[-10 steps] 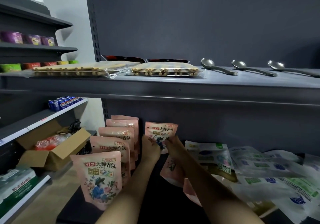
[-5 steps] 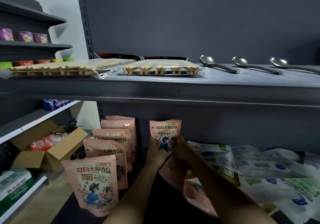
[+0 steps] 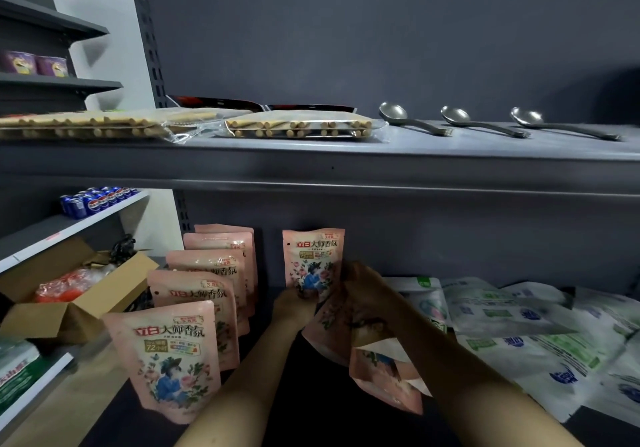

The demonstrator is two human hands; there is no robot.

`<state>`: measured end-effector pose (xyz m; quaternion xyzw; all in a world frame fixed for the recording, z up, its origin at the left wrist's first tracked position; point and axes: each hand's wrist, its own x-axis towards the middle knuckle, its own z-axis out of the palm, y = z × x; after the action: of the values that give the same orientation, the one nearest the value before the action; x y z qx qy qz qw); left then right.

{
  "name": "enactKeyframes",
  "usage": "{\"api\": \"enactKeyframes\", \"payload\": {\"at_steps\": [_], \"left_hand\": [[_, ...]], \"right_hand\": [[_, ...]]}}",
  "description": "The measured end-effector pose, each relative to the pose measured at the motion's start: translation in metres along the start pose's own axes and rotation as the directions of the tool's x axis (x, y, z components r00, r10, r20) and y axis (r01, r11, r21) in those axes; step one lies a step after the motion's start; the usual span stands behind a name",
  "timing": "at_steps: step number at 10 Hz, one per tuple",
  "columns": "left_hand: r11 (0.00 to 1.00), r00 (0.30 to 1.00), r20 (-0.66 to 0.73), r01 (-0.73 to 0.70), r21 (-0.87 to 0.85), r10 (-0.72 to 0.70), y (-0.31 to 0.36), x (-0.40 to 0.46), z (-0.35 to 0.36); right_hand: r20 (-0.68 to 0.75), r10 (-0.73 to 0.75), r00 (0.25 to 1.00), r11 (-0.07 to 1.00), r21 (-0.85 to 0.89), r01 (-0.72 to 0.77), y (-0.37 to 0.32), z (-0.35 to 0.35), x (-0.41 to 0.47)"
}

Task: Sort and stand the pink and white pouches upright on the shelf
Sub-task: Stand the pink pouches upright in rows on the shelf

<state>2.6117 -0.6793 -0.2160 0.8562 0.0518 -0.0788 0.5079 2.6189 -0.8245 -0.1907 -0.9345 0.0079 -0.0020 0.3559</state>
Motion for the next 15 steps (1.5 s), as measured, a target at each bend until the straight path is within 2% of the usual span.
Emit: {"api": "enactKeyframes", "payload": {"at_steps": [1, 2, 3, 5, 7, 8, 9, 10, 11, 12, 13, 14, 15], "left_hand": [[0.999, 0.997, 0.076, 0.014, -0.039, -0.011, -0.009, 0.011, 0.013], [1.0, 0.998, 0.067, -0.01, -0.019, 0.011, -0.009, 0.005, 0.015], [0.998, 0.999, 0.013, -0.052, 0.02, 0.052, -0.006, -0.008, 0.017], [0.957, 0.976, -0.024, -0.207, 0.204, 0.217, 0.016, -0.042, 0.012], [0.832, 0.894, -0.08, -0.375, 0.41, 0.442, 0.038, -0.076, -0.003], [0.76, 0.803, -0.14, -0.469, 0.45, 0.579, 0.041, -0.085, -0.009], [0.755, 0.73, -0.243, -0.536, 0.376, 0.639, 0.042, -0.089, -0.012], [0.816, 0.735, -0.391, -0.572, 0.081, 0.554, 0.042, -0.09, -0.01], [0.84, 0.83, -0.407, -0.495, -0.224, 0.381, 0.039, -0.088, -0.007], [0.818, 0.882, -0.377, -0.428, -0.386, 0.283, 0.033, -0.086, -0.003], [0.812, 0.887, -0.38, -0.414, -0.41, 0.261, 0.028, -0.083, -0.002], [0.814, 0.889, -0.396, -0.4, -0.421, 0.231, 0.027, -0.081, -0.006], [0.815, 0.884, -0.422, -0.39, -0.429, 0.2, 0.032, -0.08, -0.01]], "right_hand": [[0.066, 0.005, 0.998, 0.985, -0.172, 0.006, 0.003, 0.001, -0.01], [0.135, -0.032, 0.99, 0.945, -0.319, 0.074, 0.01, 0.005, -0.022], [0.093, -0.081, 0.992, 0.939, -0.327, 0.108, 0.016, 0.006, -0.03], [0.058, -0.158, 0.986, 0.921, -0.352, 0.169, 0.017, -0.001, -0.039], [0.032, -0.123, 0.992, 0.931, -0.343, 0.126, 0.022, -0.003, -0.046], [0.049, -0.035, 0.998, 0.927, -0.371, 0.051, 0.021, 0.002, -0.052], [0.066, 0.033, 0.997, 0.925, -0.381, -0.005, 0.019, 0.004, -0.056], [0.06, 0.07, 0.996, 0.995, -0.068, -0.066, 0.016, -0.001, -0.057], [0.11, 0.017, 0.994, 0.817, 0.572, -0.077, 0.015, -0.01, -0.062], [0.18, -0.053, 0.982, 0.68, 0.727, -0.097, 0.008, -0.021, -0.075], [0.215, -0.095, 0.972, 0.559, 0.819, -0.127, 0.004, -0.025, -0.084], [0.207, -0.056, 0.977, 0.482, 0.862, -0.155, 0.002, -0.025, -0.082], [0.247, -0.082, 0.965, 0.56, 0.812, -0.161, -0.005, -0.026, -0.086]]}}
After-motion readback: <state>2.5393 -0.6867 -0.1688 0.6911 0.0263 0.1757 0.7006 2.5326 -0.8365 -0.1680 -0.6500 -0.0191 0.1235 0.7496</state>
